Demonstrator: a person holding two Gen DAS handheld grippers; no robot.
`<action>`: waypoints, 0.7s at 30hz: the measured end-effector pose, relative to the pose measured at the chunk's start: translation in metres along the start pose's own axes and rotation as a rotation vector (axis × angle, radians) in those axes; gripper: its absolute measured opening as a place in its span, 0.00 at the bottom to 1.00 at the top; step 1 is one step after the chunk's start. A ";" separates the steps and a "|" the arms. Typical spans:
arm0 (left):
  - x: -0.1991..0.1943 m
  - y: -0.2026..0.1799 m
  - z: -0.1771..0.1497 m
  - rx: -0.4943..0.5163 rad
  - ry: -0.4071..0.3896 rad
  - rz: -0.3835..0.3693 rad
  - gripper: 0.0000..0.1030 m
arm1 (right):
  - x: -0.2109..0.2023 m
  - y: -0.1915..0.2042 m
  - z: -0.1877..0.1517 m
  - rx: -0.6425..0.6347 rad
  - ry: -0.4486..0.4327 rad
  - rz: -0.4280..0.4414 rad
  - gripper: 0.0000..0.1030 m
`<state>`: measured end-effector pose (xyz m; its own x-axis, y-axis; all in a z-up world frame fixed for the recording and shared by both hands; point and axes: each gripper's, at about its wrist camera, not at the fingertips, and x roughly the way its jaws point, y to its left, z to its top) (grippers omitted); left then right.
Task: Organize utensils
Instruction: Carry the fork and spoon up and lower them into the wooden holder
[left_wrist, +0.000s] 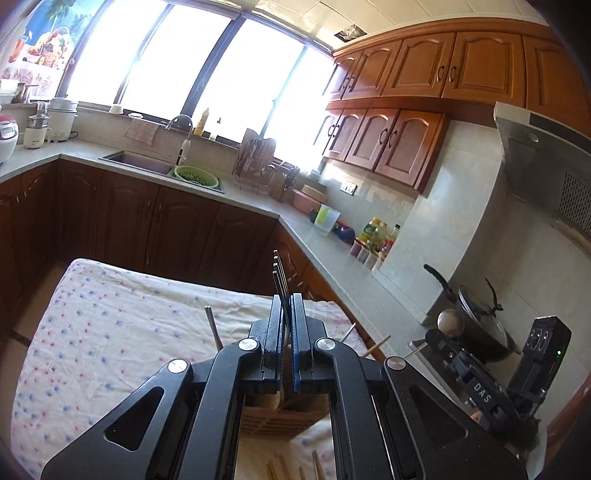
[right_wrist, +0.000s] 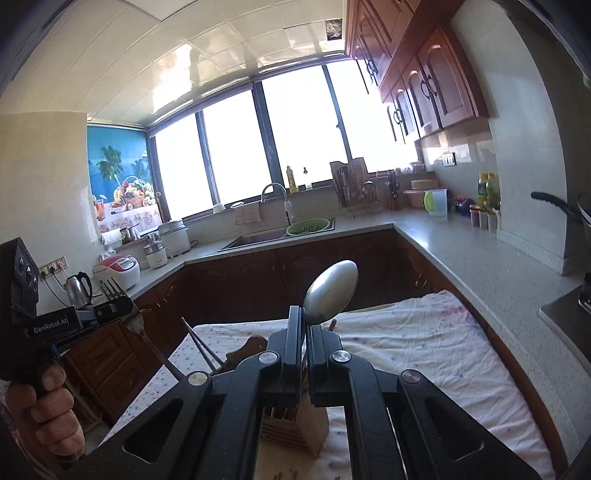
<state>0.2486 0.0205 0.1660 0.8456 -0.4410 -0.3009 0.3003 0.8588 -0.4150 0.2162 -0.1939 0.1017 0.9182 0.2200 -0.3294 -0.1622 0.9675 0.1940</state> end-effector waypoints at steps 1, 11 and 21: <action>0.005 0.003 0.001 -0.010 -0.007 -0.001 0.02 | 0.004 0.003 0.001 -0.018 -0.002 -0.005 0.02; 0.047 0.039 -0.030 -0.116 0.022 0.001 0.02 | 0.035 0.025 -0.021 -0.137 0.026 -0.059 0.02; 0.065 0.049 -0.064 -0.096 0.124 0.041 0.03 | 0.067 0.019 -0.052 -0.141 0.146 -0.047 0.02</action>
<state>0.2905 0.0173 0.0714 0.7932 -0.4404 -0.4205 0.2182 0.8503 -0.4789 0.2557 -0.1542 0.0355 0.8653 0.1805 -0.4676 -0.1791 0.9827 0.0477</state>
